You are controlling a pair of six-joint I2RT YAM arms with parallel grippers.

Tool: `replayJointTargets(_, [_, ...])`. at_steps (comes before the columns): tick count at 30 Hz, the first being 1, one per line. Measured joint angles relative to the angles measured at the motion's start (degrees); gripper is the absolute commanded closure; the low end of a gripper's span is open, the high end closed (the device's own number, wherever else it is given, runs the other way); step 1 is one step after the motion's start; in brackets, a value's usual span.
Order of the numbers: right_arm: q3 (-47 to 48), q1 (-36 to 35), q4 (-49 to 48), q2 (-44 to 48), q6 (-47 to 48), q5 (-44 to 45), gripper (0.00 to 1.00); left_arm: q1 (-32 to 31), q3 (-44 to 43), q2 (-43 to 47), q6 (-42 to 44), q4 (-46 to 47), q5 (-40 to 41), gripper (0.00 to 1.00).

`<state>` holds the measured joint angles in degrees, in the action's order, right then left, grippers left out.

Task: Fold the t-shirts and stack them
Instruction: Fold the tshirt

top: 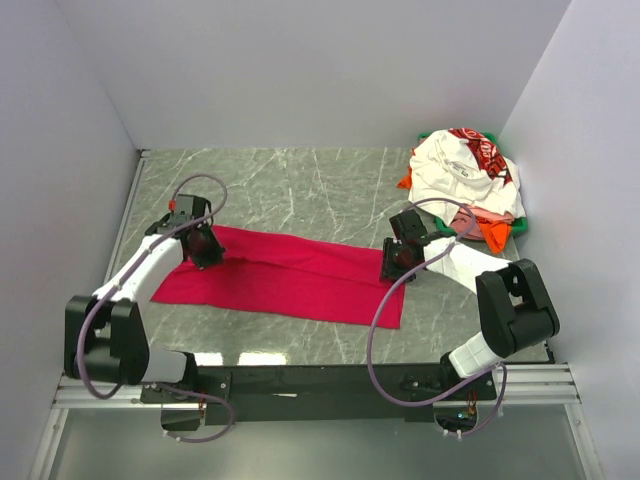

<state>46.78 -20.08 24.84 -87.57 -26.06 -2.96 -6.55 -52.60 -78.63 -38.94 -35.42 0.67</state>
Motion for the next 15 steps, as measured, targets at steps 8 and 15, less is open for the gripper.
replayJointTargets(8, [-1.22,0.0,-1.11,0.87,0.0,-0.22,0.55,-1.01,4.42,5.64,-3.41,-1.68,-1.97,0.99])
replayJointTargets(15, [-1.36,0.0,-1.38,0.92,0.0,-0.5,0.55,-2.6,7.23,8.44,-5.66,-3.98,-3.58,0.61])
